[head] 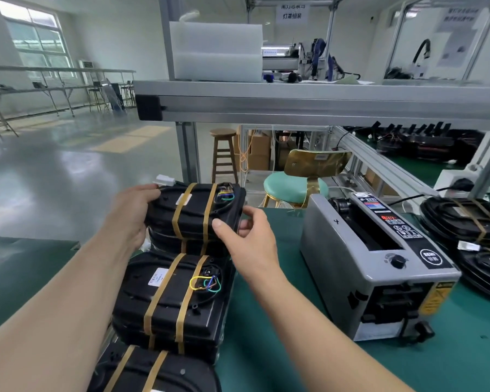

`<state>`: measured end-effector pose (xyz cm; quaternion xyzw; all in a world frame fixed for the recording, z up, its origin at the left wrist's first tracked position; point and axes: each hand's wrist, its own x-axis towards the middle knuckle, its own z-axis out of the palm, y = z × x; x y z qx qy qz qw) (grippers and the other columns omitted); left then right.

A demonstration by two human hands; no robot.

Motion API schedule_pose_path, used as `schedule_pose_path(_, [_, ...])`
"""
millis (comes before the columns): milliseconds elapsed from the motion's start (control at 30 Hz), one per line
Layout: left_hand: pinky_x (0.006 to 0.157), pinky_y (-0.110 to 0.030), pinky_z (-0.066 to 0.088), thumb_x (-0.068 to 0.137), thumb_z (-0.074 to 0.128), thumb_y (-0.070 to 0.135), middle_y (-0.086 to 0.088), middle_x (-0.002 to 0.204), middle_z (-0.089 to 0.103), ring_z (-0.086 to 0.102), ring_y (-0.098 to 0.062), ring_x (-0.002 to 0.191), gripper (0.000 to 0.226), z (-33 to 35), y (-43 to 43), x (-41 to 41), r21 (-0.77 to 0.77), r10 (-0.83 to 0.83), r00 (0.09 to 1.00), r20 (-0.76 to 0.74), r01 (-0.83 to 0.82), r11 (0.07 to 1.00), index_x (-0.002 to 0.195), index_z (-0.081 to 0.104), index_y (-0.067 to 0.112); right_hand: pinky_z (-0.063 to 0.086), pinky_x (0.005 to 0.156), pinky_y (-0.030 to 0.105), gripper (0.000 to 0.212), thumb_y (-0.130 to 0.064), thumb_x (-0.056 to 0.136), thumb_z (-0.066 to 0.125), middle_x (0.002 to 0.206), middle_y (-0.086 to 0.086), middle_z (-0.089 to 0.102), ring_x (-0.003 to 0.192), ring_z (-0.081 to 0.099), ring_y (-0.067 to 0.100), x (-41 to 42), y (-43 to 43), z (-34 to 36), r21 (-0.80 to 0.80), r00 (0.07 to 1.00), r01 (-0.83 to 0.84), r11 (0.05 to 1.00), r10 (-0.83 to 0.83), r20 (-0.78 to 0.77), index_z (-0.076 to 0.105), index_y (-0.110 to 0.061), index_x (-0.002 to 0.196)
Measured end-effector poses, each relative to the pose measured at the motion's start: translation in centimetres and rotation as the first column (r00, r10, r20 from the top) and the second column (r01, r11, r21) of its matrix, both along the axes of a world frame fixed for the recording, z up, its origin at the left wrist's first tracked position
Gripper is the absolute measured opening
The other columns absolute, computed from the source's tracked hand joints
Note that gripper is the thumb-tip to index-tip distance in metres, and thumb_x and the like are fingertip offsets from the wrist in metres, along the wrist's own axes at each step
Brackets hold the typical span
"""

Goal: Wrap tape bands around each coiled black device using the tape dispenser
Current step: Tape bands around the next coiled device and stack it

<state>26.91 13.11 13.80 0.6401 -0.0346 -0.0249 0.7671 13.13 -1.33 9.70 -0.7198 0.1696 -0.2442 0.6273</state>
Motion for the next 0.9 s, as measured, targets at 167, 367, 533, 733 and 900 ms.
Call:
schedule_pose_path(167, [0.054,-0.026,0.045,0.087,0.059,0.008,-0.002,0.073,0.062,0.059,-0.015,0.067,0.014,-1.0,-0.9,0.7,0.121,0.136,0.991,0.012,-0.136,0.983,0.079,0.064,0.018,0.05,0.081,0.027,0.05,-0.053,0.079,0.072,0.099,-0.011,0.051,0.084,0.053,0.004,-0.7,0.4,-1.0,-0.072,0.999,0.001,0.997,-0.004,-0.035,0.044,-0.037,0.118])
schedule_pose_path(367, [0.061,-0.029,0.05,0.087,0.061,0.014,-0.001,0.088,0.067,0.064,-0.017,0.08,0.015,-1.2,-1.3,1.1,0.194,0.245,0.965,0.097,-0.26,0.946,0.098,0.071,0.018,0.05,0.091,0.037,0.047,-0.057,0.082,0.068,0.1,-0.01,0.05,0.095,0.054,0.013,0.0,0.3,0.0,-0.183,0.998,0.007,0.983,-0.018,-0.054,0.043,-0.032,0.113])
schedule_pose_path(533, [0.095,-0.047,0.052,0.089,0.056,0.029,-0.003,0.107,0.066,0.061,-0.027,0.106,0.018,-2.0,-1.1,1.4,0.327,0.211,0.956,0.202,-0.269,0.906,0.103,0.067,0.024,0.038,0.107,0.036,0.064,-0.062,0.087,0.058,0.124,-0.007,0.041,0.124,0.042,0.015,0.5,-0.3,-0.4,-0.285,0.993,-0.026,0.958,-0.009,-0.121,0.043,-0.025,0.137])
schedule_pose_path(733, [0.073,-0.037,0.045,0.094,0.046,0.049,-0.003,0.096,0.06,0.055,-0.022,0.087,0.039,-1.9,-1.1,1.7,0.47,0.149,0.981,0.12,-0.189,0.862,0.109,0.058,0.016,0.033,0.114,0.037,0.076,-0.061,0.089,0.058,0.144,-0.003,0.038,0.137,0.037,0.017,0.2,-0.1,-1.4,-0.192,0.984,-0.12,0.974,0.091,-0.153,0.024,-0.031,0.15])
schedule_pose_path(900, [0.087,-0.04,0.045,0.093,0.047,0.055,-0.01,0.112,0.061,0.057,-0.03,0.106,0.054,-1.2,-0.9,1.1,0.487,0.142,0.986,0.091,-0.168,0.857,0.116,0.059,0.007,0.037,0.108,0.029,0.074,-0.052,0.088,0.063,0.137,-0.013,0.045,0.133,0.044,0.01,-0.4,-0.9,-1.3,-0.208,0.994,-0.074,0.975,0.055,-0.099,0.031,-0.033,0.152])
